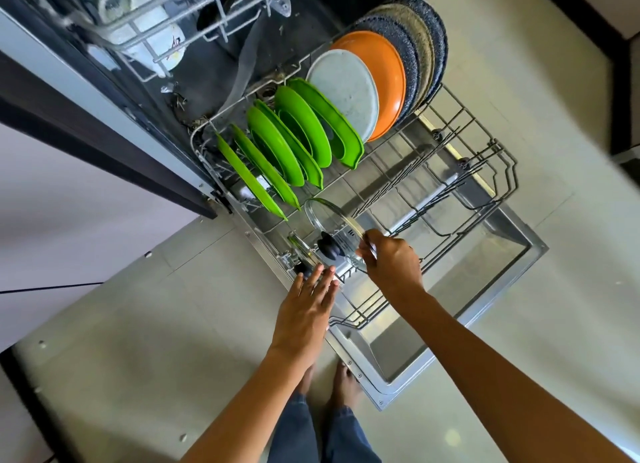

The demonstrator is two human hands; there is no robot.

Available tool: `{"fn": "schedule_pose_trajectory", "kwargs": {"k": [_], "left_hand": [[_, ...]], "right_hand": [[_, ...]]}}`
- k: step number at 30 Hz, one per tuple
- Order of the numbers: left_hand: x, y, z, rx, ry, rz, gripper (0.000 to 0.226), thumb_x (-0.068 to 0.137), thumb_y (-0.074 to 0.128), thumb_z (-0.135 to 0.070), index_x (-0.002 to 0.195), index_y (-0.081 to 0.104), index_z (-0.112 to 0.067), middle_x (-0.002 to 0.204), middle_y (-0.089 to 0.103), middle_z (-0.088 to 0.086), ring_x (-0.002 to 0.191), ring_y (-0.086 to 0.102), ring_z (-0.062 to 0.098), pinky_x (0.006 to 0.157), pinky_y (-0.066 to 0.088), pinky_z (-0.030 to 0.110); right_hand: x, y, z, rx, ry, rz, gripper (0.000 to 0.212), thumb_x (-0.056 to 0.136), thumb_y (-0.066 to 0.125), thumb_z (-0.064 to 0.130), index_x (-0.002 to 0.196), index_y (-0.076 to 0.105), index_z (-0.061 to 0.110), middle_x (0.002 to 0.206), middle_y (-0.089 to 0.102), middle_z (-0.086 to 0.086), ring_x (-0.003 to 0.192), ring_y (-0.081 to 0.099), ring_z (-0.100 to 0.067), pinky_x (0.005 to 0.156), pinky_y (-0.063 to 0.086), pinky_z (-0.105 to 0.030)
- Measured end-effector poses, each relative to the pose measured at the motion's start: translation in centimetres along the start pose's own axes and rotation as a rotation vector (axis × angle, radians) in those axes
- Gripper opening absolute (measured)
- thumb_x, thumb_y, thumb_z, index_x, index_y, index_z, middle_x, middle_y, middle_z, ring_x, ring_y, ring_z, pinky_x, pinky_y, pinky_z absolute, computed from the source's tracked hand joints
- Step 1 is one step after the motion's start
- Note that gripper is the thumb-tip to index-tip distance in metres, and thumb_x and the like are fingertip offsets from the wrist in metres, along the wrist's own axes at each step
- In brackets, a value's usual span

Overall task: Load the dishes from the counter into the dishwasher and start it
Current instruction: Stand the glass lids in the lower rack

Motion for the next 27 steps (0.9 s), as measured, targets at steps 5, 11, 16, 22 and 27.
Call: {"fn": "schedule_pose_trajectory", "kwargs": {"k": [5,11,16,22,27], "left_hand": [[-0.1,0.0,0.3,-0.014,-0.042,0.027,0.083,0.066,0.082,-0.034,0.137,0.046,-0.012,0.146,0.037,0.011,0.136,0.033,0.029,0.110,0.015,0.043],[-0.1,0.5,0.2,0.036,0.006,0.017,0.085,0.058,0.086,-0.036,0.131,0.053,-0.010,0.141,0.044,0.012,0.130,0.042,0.030,0.106,0.025,0.045],[-0.2,0.1,0.1,0.027,0.019,-0.041,0.078,0.083,0.066,-0.036,0.146,0.027,-0.014,0.154,0.014,0.010,0.142,0.010,0.026,0.111,-0.001,0.041],[-0.3,-0.2,0.2,-0.002,0.001,-0.062,0.078,0.092,0.053,-0.038,0.149,0.007,-0.015,0.155,-0.007,0.009,0.143,-0.006,0.028,0.114,-0.006,0.041],[-0.5,1.1,0.4,0.009,0.023,-0.013,0.076,0.097,0.044,-0.032,0.147,-0.011,-0.017,0.152,-0.022,0.005,0.141,-0.019,0.025,0.113,-0.013,0.039]], "right_hand": [[-1.7,2.1,1.0,0.012,-0.004,0.012,0.019,0.096,0.049,0.018,0.112,0.059,0.013,0.078,0.065,-0.006,0.058,0.058,-0.019,0.060,0.054,-0.031],[-1.9,2.7,0.0,0.012,0.027,-0.002,0.019,0.096,0.049,0.020,0.112,0.056,0.012,0.082,0.067,-0.008,0.061,0.057,-0.019,0.061,0.052,-0.029],[-2.3,2.6,-0.2,0.136,-0.039,-0.096,0.014,0.090,0.059,0.013,0.101,0.062,0.006,0.078,0.069,-0.009,0.058,0.052,-0.012,0.060,0.049,-0.023],[-3.1,1.1,1.0,0.189,-0.103,-0.224,0.005,0.087,0.063,0.009,0.090,0.064,0.005,0.070,0.068,-0.005,0.053,0.055,-0.010,0.054,0.048,-0.020],[-4.8,-1.9,-0.4,0.183,-0.110,-0.265,0.006,0.086,0.065,0.010,0.091,0.063,0.010,0.069,0.067,0.000,0.052,0.060,-0.013,0.054,0.051,-0.024]]}}
Point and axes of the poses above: each hand's wrist, its own x-axis towards the middle knuckle, its own y-axis out of the palm, z = x × y, the point moved 6 cm from there along x, towards the middle knuckle
